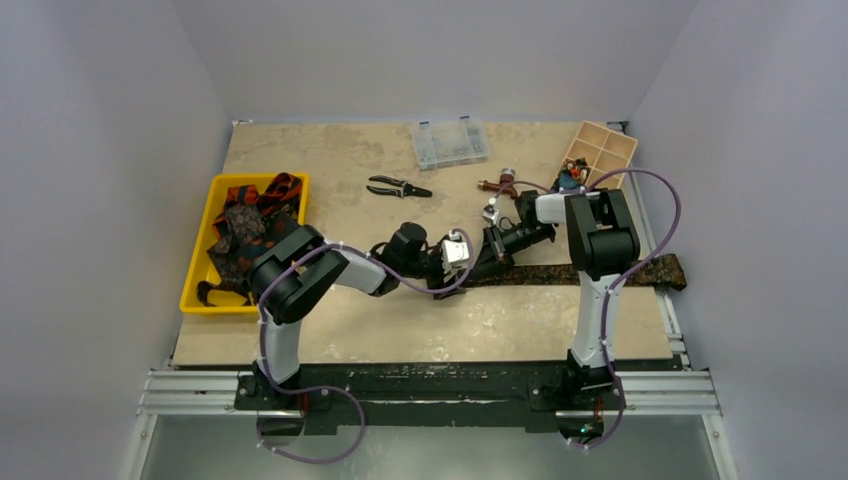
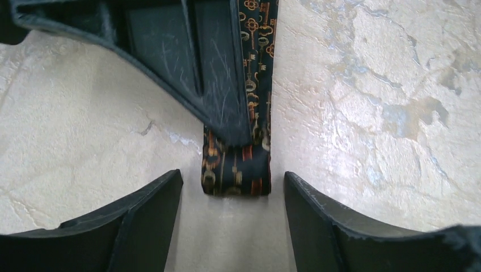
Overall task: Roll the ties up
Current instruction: Roll the tie at the center of the board.
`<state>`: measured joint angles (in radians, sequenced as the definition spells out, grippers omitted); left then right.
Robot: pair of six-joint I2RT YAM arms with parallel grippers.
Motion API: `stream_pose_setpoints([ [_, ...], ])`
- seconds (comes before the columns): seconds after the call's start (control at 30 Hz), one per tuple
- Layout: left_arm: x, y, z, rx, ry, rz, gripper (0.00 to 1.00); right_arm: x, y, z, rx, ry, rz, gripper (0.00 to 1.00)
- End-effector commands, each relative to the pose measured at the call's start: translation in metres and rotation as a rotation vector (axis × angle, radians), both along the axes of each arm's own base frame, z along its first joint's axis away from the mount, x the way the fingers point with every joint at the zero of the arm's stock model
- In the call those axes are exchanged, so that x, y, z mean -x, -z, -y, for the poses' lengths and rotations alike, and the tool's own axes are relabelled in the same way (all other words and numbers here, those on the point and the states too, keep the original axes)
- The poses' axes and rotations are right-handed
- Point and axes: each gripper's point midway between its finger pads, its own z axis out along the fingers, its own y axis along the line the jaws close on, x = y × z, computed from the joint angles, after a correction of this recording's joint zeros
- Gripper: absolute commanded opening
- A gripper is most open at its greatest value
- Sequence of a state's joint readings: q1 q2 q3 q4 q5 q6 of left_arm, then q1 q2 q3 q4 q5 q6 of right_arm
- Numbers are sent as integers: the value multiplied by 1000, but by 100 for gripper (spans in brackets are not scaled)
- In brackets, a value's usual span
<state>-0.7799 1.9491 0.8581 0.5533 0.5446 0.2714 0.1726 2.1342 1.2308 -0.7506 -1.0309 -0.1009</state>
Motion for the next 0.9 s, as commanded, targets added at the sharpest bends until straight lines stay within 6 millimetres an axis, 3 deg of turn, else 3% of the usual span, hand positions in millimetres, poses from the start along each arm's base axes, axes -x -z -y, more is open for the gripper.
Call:
stream_pose_setpoints([
  [0.0,20,42,-27,-31,7,-101,67,-1,50,32,133,-88,95,0],
  [0.3,13,44,11,60,-6,-92,65,-4,63,44,189,-42,101,0],
  [0.37,16,46,17,58,-1,-82,57,-6,63,43,190,-30,101,0],
  [0.43,17,52,14,15,-18,-72,41,-9,61,42,189,-22,107,0],
  [0.47,17,56,9,-13,-31,-74,31,-10,57,41,179,-19,112,2],
  [0.53,16,60,-3,-78,-65,-69,23,-13,44,38,156,-13,134,15],
  [0.63,20,62,-21,-154,-90,-79,23,-19,14,31,96,-10,175,34],
  [0.73,24,60,-30,-192,-91,-78,24,-19,-11,30,81,2,215,44],
  [0.87,23,60,-34,-232,-107,-95,24,-7,-26,18,60,-2,206,46],
])
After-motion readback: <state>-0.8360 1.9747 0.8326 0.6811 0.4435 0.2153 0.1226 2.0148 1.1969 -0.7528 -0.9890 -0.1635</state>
